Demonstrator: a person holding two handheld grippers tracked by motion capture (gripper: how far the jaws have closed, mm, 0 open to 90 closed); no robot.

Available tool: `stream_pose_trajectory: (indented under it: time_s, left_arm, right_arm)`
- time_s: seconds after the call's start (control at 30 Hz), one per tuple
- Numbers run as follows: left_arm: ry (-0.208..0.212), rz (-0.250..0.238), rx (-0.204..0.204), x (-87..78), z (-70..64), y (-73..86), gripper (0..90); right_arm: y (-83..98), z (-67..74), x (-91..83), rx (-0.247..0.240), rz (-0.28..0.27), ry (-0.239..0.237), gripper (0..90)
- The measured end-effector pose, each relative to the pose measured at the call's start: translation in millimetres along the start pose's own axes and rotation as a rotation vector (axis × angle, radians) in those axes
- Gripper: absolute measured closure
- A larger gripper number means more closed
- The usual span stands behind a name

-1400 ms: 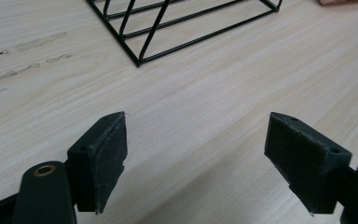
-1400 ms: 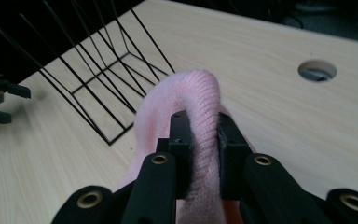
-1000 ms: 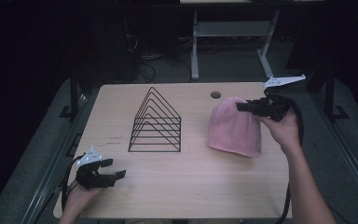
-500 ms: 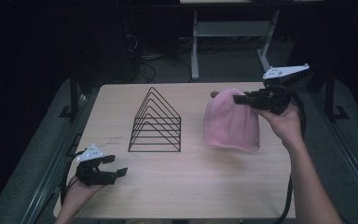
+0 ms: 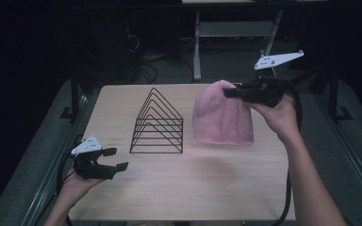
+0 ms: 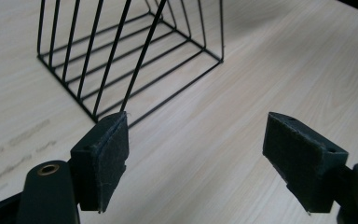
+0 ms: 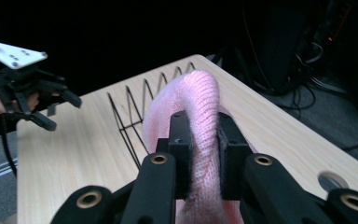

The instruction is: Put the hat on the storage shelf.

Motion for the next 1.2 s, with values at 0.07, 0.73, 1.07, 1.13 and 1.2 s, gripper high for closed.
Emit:
stream_pose_trajectory:
  time_s: [0.07,0.73,1.07,1.13,1.2]
  left_arm:
    - [0.011,0.000,0.015,-1.2,-1.7,-7.2,22.2]
    - [0.106,-0.045,0.113,-10.4,-20.1,-68.1,22.2]
    - [0.157,-0.057,0.146,-6.4,-27.0,-92.5,22.2]
    - [0.171,-0.062,0.142,-4.9,-27.4,-95.4,22.3]
    - [0.183,-0.059,0.138,-3.2,-27.7,-98.1,22.3]
  right_arm:
    - [-6.9,5.2,1.8,-0.015,-0.005,-0.009,79.1]
    - [-62.2,49.5,32.4,-0.115,-0.043,-0.129,79.1]
    - [-79.6,66.4,52.9,-0.146,-0.050,-0.184,79.1]
    - [-82.2,69.4,56.8,-0.148,-0.052,-0.192,79.1]
    - [-85.4,72.2,60.9,-0.155,-0.057,-0.200,79.1]
Point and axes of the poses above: each handheld gripper's, and its own axes: x roughly forward along the jaws, y roughly out of its underside, z roughly to its left, the point moved 3 cm from there along x, roughly forward along the jaws, and after that the axes turned 6 degrees about -y, right-handed, at the moved point
